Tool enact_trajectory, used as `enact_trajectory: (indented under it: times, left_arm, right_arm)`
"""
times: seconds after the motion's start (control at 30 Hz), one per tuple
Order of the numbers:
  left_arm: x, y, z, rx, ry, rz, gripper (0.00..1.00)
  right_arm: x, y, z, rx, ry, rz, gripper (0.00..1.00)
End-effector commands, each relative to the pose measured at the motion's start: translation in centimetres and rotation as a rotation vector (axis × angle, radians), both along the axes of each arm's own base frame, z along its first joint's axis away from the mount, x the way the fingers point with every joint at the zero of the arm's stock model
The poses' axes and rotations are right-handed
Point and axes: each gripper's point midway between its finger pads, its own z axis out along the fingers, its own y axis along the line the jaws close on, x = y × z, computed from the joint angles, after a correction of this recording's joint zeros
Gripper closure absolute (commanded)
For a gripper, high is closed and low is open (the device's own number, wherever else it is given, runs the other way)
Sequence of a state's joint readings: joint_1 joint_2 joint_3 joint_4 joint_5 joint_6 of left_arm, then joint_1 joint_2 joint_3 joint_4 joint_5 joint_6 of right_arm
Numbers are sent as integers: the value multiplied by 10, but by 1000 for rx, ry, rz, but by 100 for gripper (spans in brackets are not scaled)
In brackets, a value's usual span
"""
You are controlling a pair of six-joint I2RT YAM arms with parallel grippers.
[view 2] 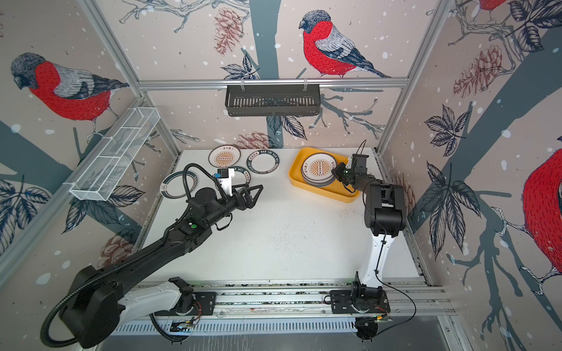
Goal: Place the plates into the plastic bin on the countertop
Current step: 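Lower the sunburst plate onto the stack in the yellow bin with the right gripper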
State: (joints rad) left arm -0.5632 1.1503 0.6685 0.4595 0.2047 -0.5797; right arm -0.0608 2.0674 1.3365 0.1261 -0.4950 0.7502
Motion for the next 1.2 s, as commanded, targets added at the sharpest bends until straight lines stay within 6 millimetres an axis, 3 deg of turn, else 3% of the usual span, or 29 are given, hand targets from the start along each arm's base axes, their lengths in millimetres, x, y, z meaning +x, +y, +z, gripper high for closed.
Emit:
enact_trajectory:
  times: [0.0,1.17]
  left_arm:
    - [1,0,7,-26,-20,6,4]
    - [-5,4,3,-19,-24,8,4]
  right_arm:
    - [-5,2,1,-24,4,22,88]
    - [-18,6,15,-141,10,40,48]
